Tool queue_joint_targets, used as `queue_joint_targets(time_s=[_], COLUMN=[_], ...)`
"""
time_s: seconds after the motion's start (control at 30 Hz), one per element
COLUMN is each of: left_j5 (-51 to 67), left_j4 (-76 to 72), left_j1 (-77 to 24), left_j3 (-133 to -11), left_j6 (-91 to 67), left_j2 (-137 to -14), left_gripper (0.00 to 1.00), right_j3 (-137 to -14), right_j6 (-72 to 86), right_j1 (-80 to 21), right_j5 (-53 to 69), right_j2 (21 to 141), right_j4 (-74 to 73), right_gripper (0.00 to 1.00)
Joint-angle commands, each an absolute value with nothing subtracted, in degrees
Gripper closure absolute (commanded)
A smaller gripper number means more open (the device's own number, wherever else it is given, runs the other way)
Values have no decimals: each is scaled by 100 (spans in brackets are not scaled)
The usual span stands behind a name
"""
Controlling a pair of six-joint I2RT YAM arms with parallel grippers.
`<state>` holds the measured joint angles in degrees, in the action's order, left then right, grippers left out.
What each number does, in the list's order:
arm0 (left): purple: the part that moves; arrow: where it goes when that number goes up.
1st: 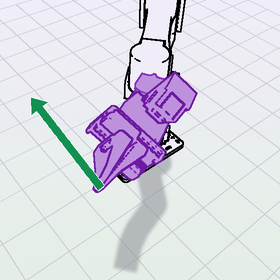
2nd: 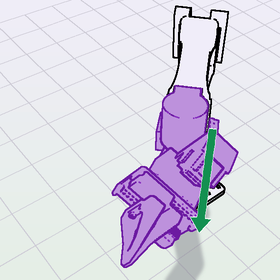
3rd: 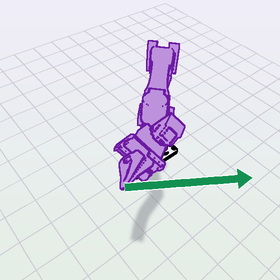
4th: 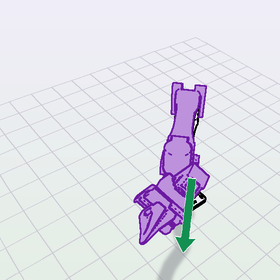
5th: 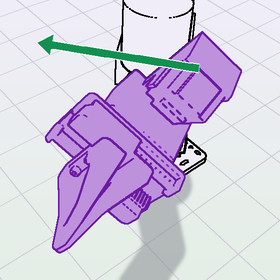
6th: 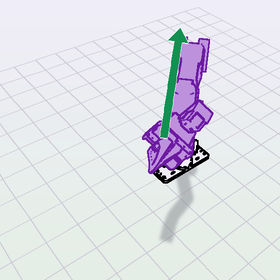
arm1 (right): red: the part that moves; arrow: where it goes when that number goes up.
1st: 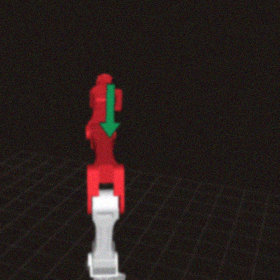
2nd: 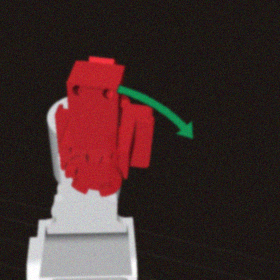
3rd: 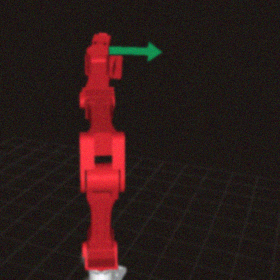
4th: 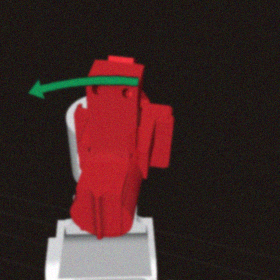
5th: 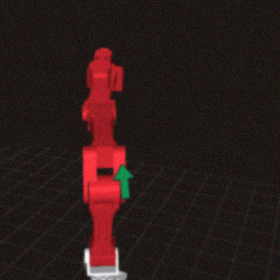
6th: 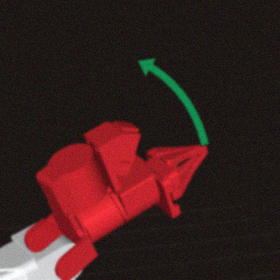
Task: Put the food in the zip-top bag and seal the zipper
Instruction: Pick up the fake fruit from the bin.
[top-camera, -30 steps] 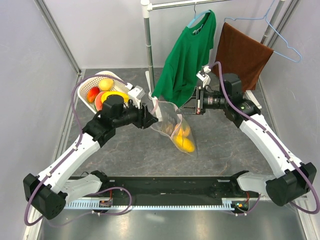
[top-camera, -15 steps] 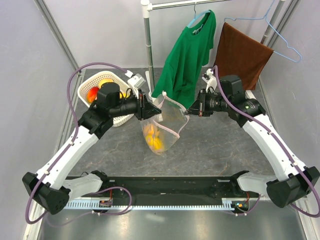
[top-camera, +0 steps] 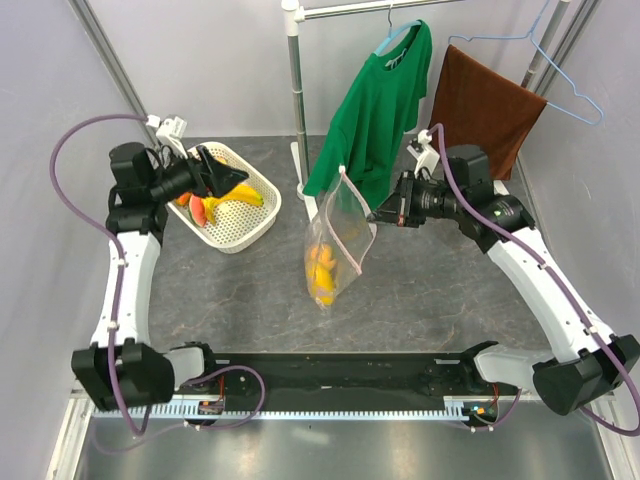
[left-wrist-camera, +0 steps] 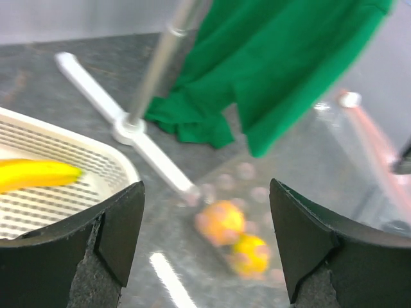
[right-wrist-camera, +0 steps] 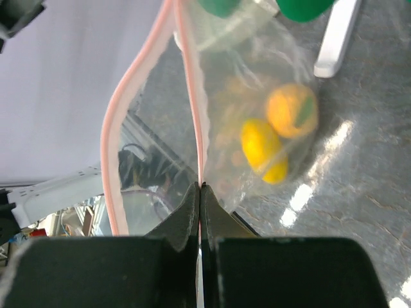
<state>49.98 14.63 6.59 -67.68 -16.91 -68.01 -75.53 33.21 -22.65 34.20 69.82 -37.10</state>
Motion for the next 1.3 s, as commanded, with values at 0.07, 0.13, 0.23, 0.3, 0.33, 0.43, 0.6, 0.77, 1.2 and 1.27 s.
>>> queue_joint_targets(time_s=[0.07,0.13,0.23,0.3,0.33,0.43,0.6,0.77,1.2,1.27], left_j5=[4999,5245,4977,4765,4503,3949,3218,2813,2329,2460], left_j4=[2169,2846,3506,3699,3778,4016,4359,4351,4491,4535], left_j1=[773,773,668,598,572,413,53,-211,-457,-457], left_j3=[-7583,-8137,-8788,-9191,-9315,-9729,-10002,-10213,-9721,-9686], left_j6=[1103,2312,3765,4435,4995,6164,7740,7980,8482,8447], left_j2=[-8022,-8688,-9349,-9929,-10097,-10695,-11433,-12014,-12226,-12147], left_gripper=[17,16,15,16,16,16,18,18,44,59], right_j3=[-7884,-7945,-7849,-7656,-7594,-7339,-7277,-7330,-8411,-8533], right_j6=[3718,3735,3674,3665,3709,3980,4166,4114,3130,2910], right_j1=[-2250,-2259,-2267,-2259,-2311,-2399,-2583,-2777,-2830,-2839], right_j5=[3568,3560,3481,3463,3445,3472,3516,3410,2690,2532], right_j2=[6943,7013,7127,7189,7250,7321,7505,7638,7638,7612], right_j4=[-3366,-3358,-3366,-3357,-3323,-3016,-2698,-2646,-3374,-3620], right_gripper=[100,100,100,100,100,100,100,100,100,100])
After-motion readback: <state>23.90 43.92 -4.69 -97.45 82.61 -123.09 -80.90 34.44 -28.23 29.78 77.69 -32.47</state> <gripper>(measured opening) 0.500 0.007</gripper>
